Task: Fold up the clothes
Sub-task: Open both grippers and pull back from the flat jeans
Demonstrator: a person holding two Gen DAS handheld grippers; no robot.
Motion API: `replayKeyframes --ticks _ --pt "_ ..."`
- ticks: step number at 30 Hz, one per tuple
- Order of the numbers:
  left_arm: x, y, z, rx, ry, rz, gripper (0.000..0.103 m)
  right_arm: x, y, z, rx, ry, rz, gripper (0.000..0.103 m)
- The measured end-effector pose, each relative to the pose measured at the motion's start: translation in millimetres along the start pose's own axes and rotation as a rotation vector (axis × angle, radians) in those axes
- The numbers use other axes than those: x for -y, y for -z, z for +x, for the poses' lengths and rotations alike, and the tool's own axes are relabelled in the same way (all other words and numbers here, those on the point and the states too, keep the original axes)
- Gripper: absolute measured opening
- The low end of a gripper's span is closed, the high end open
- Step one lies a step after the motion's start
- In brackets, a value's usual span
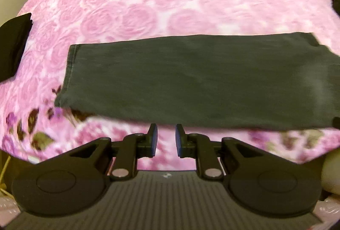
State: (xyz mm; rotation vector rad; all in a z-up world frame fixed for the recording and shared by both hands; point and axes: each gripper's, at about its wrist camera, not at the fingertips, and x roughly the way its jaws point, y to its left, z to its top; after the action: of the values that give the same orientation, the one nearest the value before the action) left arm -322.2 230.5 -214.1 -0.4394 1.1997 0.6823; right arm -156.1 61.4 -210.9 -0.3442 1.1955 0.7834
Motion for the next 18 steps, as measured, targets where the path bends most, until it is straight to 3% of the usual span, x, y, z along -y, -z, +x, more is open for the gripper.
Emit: replayKeyframes --ticks 2,4,5,6,13,18 --pt "20 15 -23 0.006 0.005 -0.012 0.018 10 7 -17 0.011 -0.021 -0.02 0.02" --pt "43 34 -50 0.022 0.017 -0.007 0.019 22 18 -37 0.031 -0.049 -0.051 0.042" --pt "54 43 -62 0.032 0.021 -0.001 0.019 30 24 -49 0.044 -0.059 -0.065 0.07" --pt "67 52 -74 0.043 0.024 0.007 0.019 39 32 -64 0.063 -0.065 -0.074 0.084" --pt "137 102 -156 0.127 0.074 0.051 0.022 94 75 -162 0.134 -0.051 -0.113 0.084" --pt "158 120 -203 0.186 0.061 0.083 0.027 95 82 -200 0.146 -0.012 -0.151 0.084"
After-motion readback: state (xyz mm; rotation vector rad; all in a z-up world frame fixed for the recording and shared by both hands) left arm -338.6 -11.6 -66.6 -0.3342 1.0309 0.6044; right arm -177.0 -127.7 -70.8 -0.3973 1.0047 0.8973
